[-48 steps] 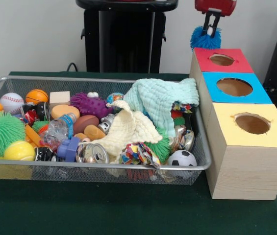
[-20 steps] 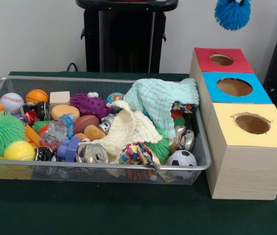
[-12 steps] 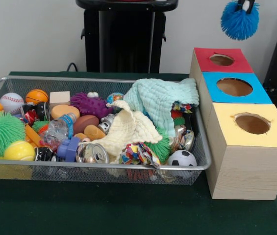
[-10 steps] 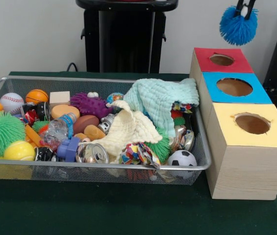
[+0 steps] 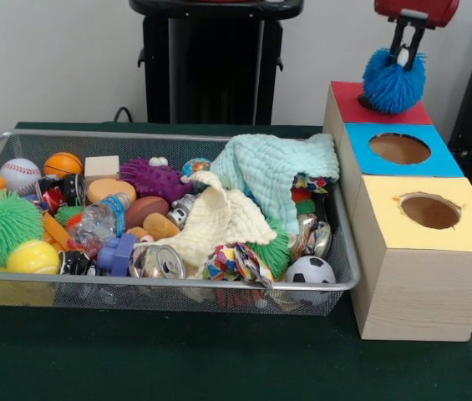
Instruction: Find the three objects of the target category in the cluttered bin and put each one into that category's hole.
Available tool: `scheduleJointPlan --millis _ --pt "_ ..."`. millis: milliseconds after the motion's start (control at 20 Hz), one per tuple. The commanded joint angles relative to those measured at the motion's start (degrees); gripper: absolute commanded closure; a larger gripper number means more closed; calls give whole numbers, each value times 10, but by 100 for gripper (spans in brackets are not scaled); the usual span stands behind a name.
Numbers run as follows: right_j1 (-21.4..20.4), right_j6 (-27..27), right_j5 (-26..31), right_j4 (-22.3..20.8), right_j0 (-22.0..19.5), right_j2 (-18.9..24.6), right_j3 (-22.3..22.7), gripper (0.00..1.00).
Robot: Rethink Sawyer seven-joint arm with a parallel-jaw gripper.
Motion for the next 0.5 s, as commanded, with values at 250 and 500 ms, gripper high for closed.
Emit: scheduleJointPlan --millis 250,500 --pt "39 96 -101 -9 -66 103 62 100" --pt "54 76 -120 -34 -75 100 61 100"
